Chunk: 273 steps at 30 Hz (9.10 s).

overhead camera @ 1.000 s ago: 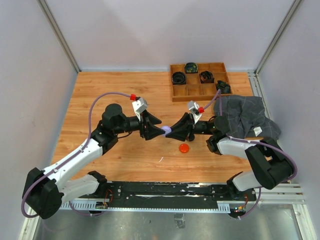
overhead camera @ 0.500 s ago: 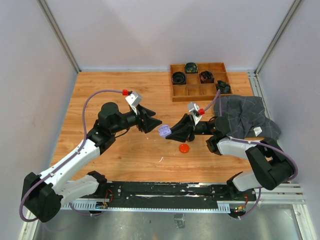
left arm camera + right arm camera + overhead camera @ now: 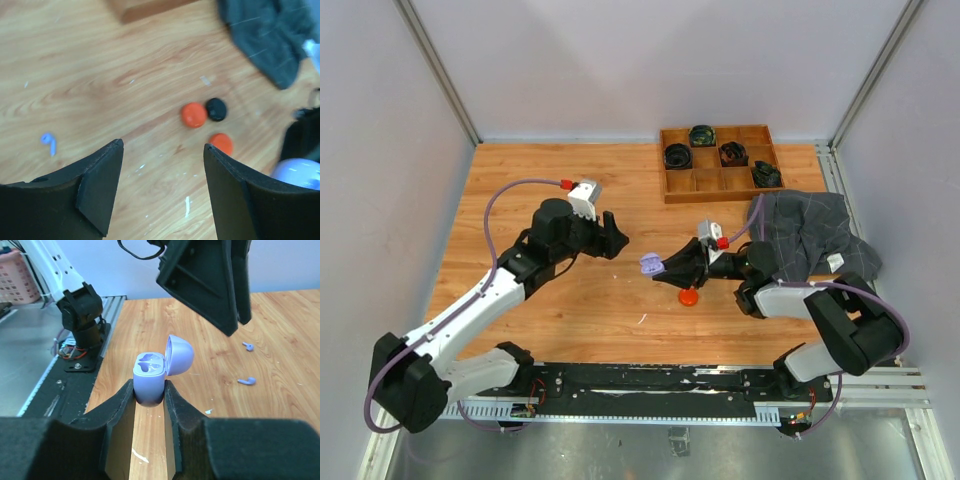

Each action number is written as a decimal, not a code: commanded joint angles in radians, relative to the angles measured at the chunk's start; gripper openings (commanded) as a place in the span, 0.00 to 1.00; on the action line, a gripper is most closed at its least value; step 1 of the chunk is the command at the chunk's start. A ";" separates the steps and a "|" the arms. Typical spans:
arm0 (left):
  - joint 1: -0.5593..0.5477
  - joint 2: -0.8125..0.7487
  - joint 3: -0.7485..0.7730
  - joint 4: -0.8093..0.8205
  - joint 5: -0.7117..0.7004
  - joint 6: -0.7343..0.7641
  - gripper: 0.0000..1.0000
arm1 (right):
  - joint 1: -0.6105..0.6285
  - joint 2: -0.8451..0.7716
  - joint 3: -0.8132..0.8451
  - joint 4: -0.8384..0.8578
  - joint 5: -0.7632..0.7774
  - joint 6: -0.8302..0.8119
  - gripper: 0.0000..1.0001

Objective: Insert the wireless bluetooth earbuds into the charging case
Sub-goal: Pick up the earbud from the center of the board, then place the earbud in the charging case.

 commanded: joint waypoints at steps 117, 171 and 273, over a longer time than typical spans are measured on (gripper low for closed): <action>-0.139 -0.016 -0.152 0.523 0.268 -0.101 0.10 | 0.044 -0.094 -0.154 0.077 0.393 -0.255 0.13; -0.204 0.084 -0.149 0.549 0.121 -0.084 0.28 | 0.059 -0.152 -0.149 0.082 0.332 -0.237 0.14; -0.234 0.267 0.269 -0.225 0.073 -0.196 0.30 | 0.214 -0.344 -0.004 -0.731 0.673 -0.662 0.01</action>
